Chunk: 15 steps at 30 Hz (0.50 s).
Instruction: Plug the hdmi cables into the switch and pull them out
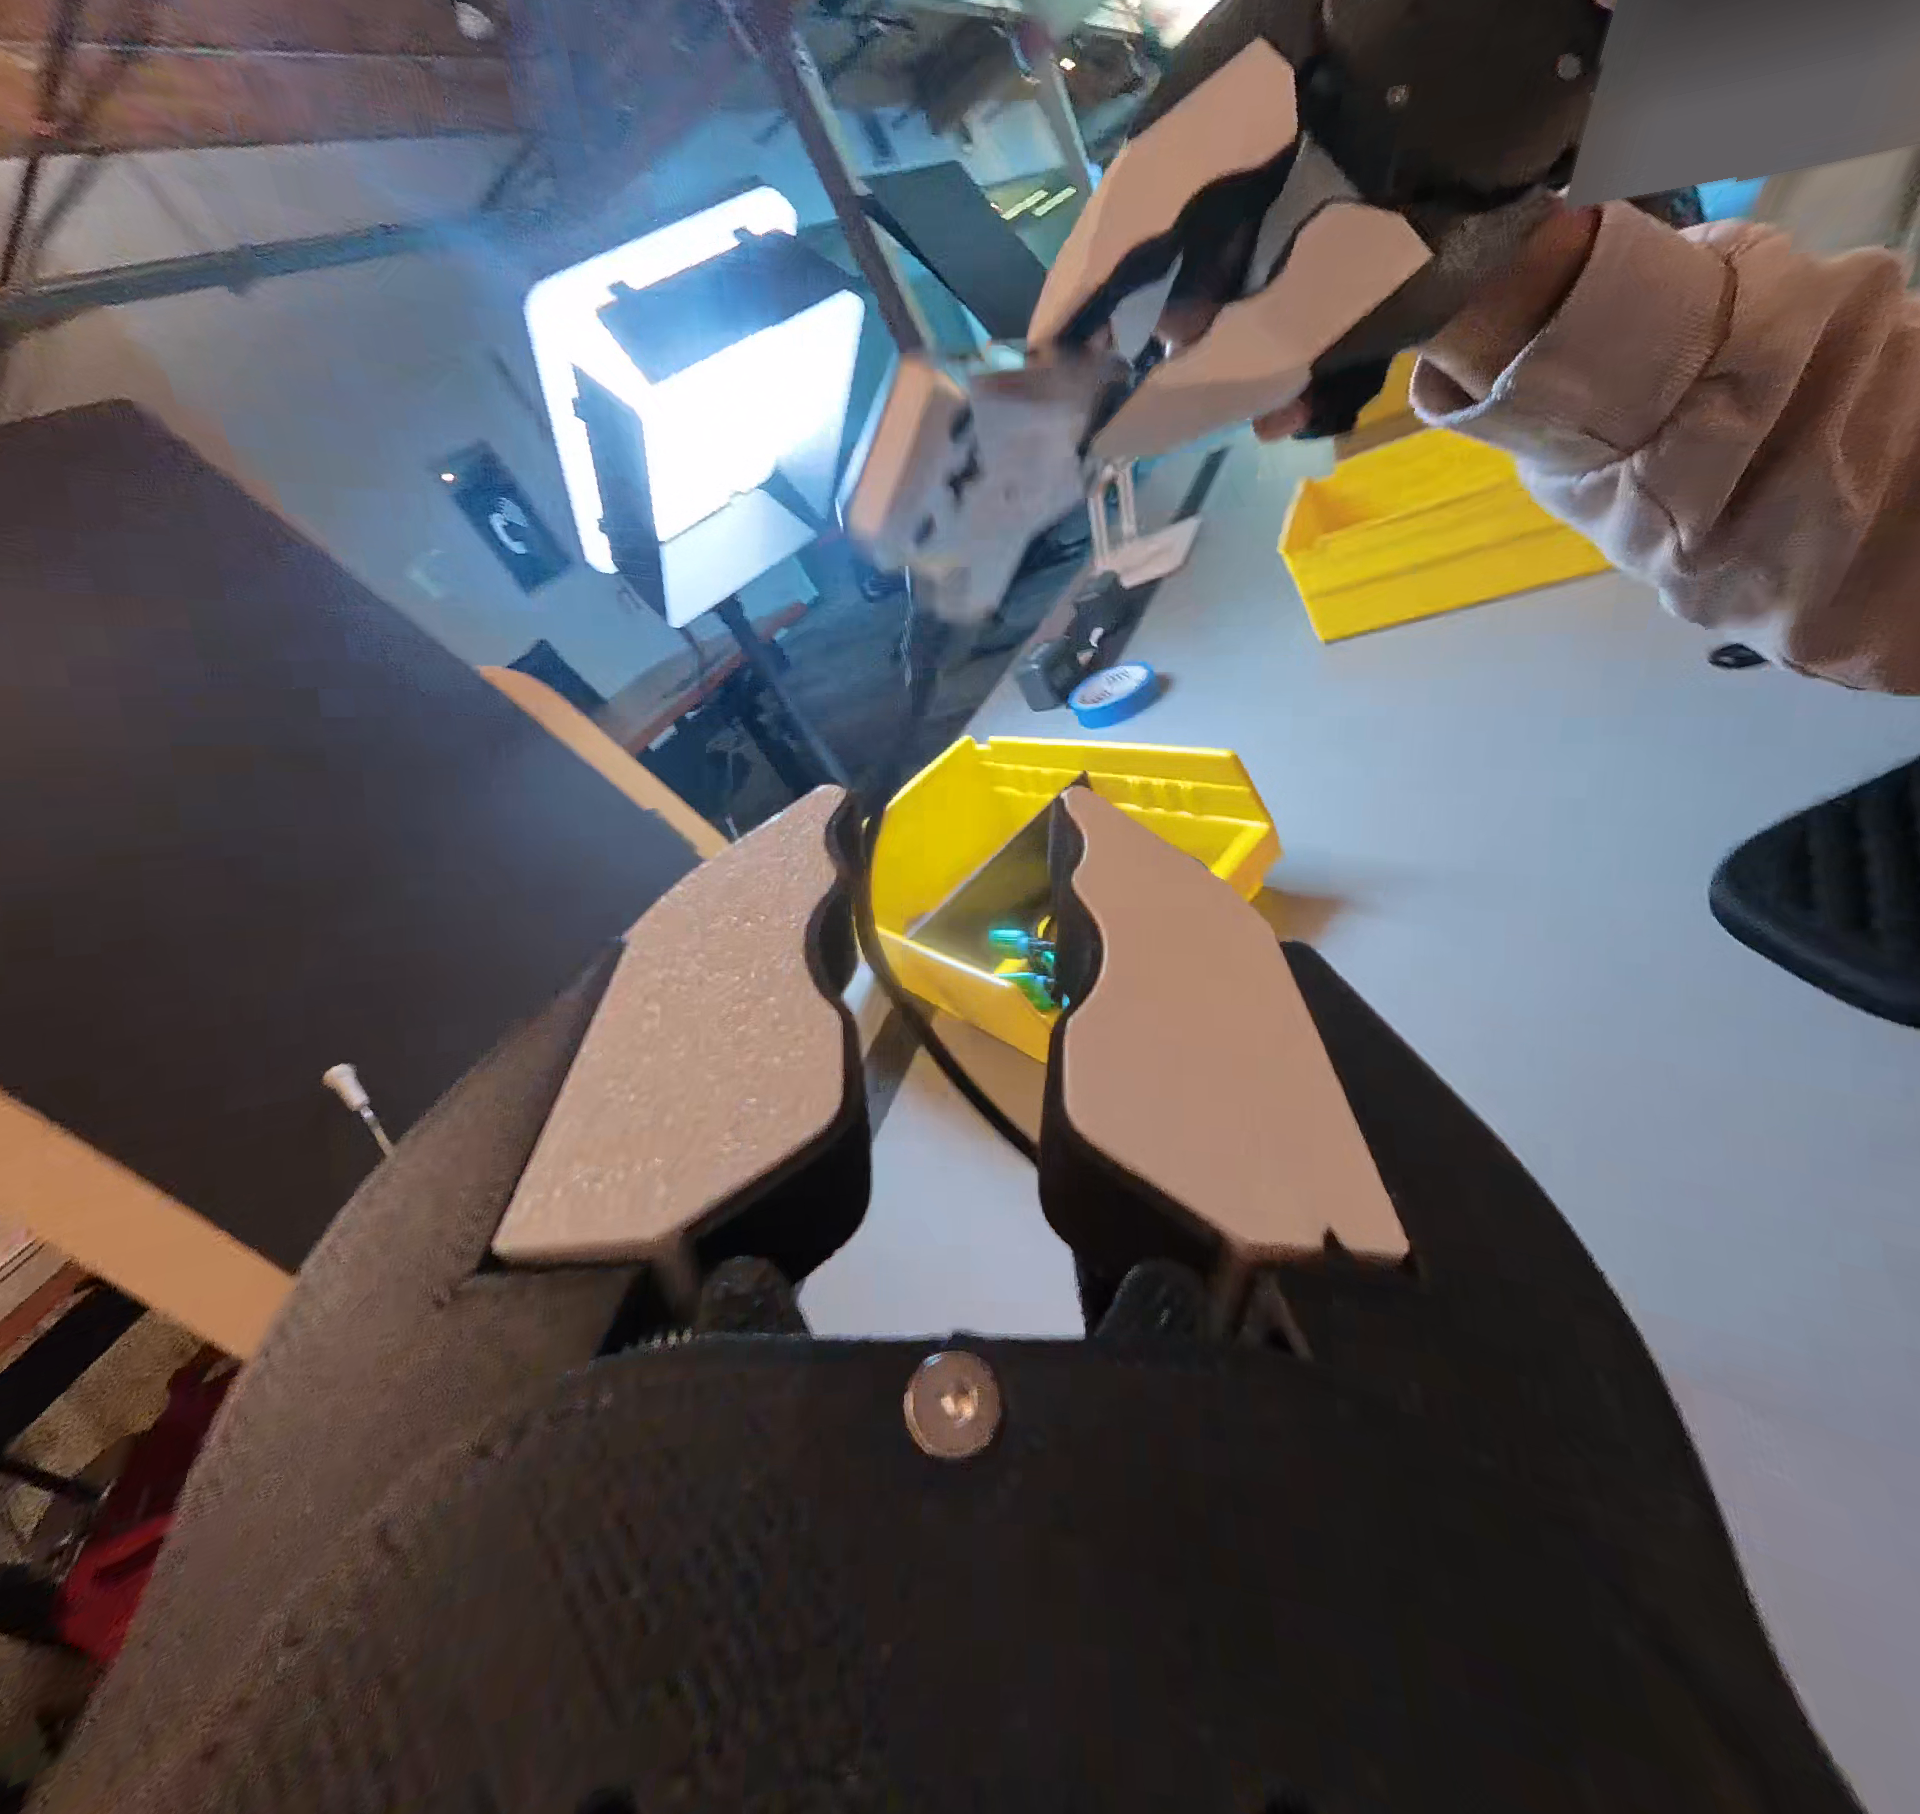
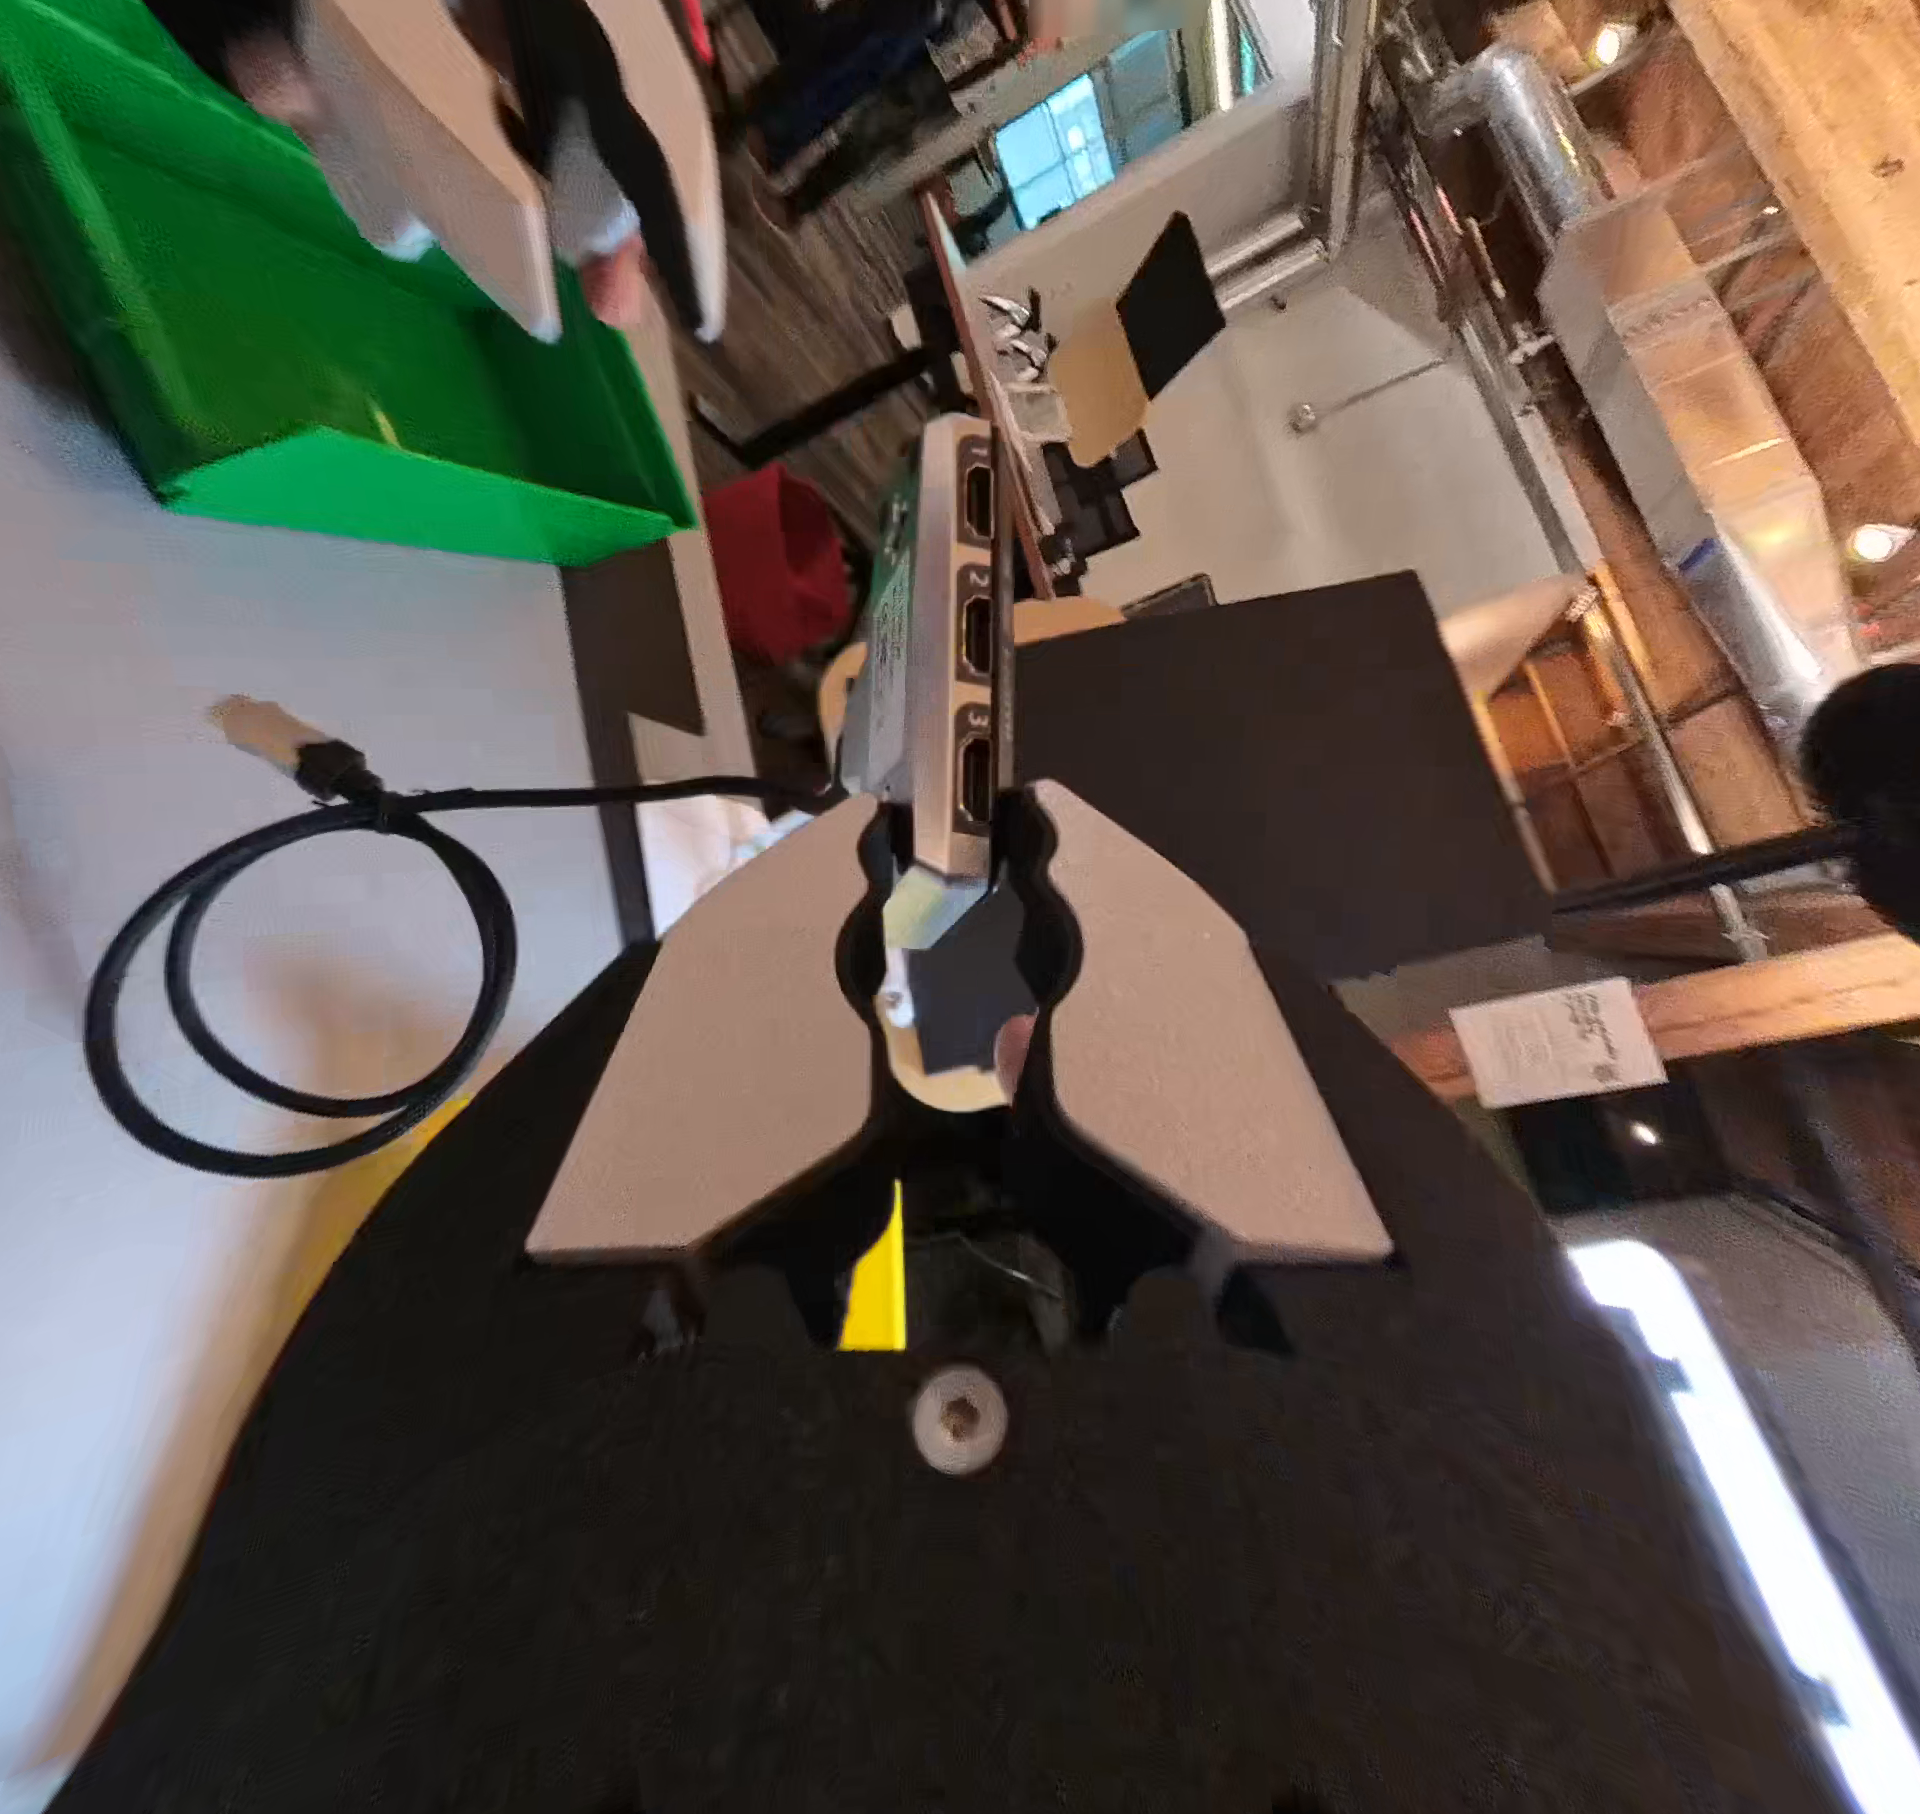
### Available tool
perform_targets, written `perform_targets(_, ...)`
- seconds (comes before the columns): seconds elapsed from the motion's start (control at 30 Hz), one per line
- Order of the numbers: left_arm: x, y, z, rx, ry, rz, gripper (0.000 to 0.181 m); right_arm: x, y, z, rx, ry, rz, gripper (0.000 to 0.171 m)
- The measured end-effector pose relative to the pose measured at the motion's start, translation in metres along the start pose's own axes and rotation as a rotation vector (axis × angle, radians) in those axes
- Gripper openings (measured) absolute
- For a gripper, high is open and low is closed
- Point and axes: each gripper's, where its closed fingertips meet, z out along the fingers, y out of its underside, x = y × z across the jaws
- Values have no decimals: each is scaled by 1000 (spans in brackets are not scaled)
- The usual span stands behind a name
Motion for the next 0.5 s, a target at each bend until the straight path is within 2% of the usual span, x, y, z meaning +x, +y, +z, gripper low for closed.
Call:
perform_targets(0.13,-14,-6,-13,26,-49,-14,37,70,36,2,-205,161,-128,21)
perform_targets(0.27,-14,-6,-15,23,-50,-14,38,114,95,13,-403,285,-194,22)
perform_targets(0.4,-14,-3,-14,9,-47,-14,40,105,165,31,-507,332,-190,21)
perform_targets(0.5,-16,-1,-14,1,-45,-27,42,64,226,43,-560,260,-73,21)
